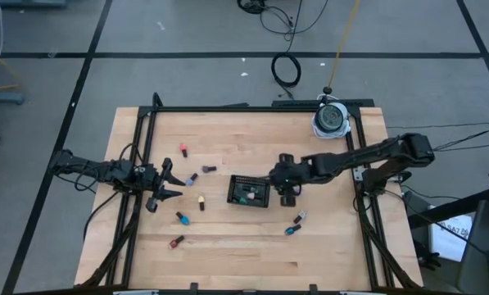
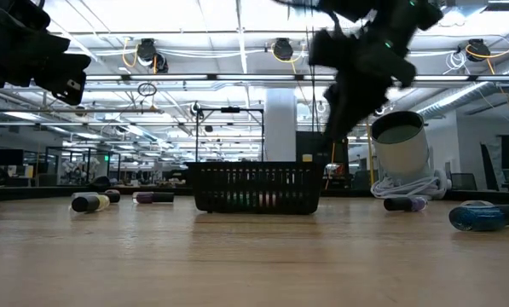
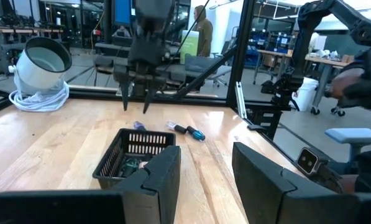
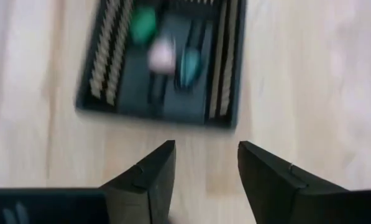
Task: Pick & Place Nail Polish
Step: Put the right purple nail polish into the black bin
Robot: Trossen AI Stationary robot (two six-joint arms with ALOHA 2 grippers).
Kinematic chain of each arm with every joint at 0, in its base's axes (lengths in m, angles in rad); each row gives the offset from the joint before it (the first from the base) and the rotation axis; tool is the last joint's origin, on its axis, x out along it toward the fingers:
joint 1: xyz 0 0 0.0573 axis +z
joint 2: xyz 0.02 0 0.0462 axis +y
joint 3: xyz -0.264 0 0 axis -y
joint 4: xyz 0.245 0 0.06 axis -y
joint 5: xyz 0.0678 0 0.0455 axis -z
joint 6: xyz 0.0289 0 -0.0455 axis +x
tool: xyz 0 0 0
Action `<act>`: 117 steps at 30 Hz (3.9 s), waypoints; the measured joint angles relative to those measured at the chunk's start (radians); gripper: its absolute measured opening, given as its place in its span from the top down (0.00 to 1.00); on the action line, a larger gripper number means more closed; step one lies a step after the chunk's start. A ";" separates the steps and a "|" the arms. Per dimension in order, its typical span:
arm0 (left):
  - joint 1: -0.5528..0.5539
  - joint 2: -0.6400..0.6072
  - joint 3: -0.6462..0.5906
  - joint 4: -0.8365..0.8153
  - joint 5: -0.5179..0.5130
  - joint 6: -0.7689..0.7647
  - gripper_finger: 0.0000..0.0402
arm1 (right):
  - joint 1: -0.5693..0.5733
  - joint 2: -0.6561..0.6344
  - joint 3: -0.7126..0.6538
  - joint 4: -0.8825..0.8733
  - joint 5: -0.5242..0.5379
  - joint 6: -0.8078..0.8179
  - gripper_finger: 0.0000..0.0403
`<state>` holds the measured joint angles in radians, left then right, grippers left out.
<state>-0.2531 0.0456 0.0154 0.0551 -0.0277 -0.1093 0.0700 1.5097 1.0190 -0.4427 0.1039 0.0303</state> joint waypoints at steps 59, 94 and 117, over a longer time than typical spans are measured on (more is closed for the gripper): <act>0.000 0.000 0.000 0.001 0.000 0.000 0.64 | 0.023 0.004 -0.295 0.269 -0.053 0.005 0.88; 0.000 0.000 0.000 0.001 0.000 0.000 0.64 | 0.017 -0.133 -0.404 1.201 -0.680 0.004 0.88; 0.000 0.000 0.000 0.000 0.000 0.000 0.64 | 0.037 -0.133 -0.498 1.883 -0.918 0.280 0.88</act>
<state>-0.2531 0.0452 0.0154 0.0555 -0.0280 -0.1093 0.1068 1.3768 0.5205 1.4404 -0.8144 0.3101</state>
